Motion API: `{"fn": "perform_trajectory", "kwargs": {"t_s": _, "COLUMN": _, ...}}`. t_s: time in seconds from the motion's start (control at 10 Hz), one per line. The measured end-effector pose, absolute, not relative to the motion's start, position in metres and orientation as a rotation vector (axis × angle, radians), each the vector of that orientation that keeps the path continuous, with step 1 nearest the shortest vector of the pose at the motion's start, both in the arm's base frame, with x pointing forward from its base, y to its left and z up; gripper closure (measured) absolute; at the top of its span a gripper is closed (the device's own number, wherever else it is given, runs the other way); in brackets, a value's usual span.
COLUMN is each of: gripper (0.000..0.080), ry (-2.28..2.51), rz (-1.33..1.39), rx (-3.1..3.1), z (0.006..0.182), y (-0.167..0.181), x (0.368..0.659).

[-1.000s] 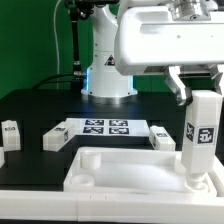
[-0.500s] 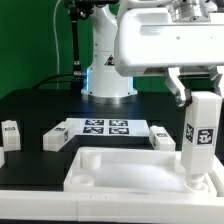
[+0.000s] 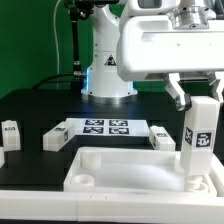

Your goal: Assemble desk

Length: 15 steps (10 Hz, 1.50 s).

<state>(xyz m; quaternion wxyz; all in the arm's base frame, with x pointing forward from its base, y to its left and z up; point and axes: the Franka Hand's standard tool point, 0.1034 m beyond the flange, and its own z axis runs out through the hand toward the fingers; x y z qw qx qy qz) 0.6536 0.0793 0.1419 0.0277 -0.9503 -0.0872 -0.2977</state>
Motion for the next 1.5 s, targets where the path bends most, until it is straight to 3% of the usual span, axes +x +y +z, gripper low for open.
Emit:
{"fn": "perform_trajectory", "kwargs": {"t_s": 0.8, "gripper": 0.0509, "ry": -0.286, "rz": -0.877, "rx": -2.940, "z": 0.124, "y": 0.087, "x": 0.646}}
{"fn": "perform_trajectory", "kwargs": {"t_s": 1.3, "gripper": 0.0509, "ry": -0.282, "rz": -0.942, "rx": -2.927, "z": 0.123, "y": 0.088, "x": 0.650}}
{"fn": "perform_trajectory", "kwargs": {"t_s": 1.4, "gripper": 0.0461, "ry": -0.282, "rz": -0.940, "rx": -2.927, "z": 0.123, "y": 0.088, "x": 0.650}}
{"fn": "perform_trajectory", "kwargs": {"t_s": 1.5, "gripper": 0.0280, "ry": -0.282, "rz": -0.940, "rx": -2.927, "z": 0.123, "y": 0.088, "x": 0.650}}
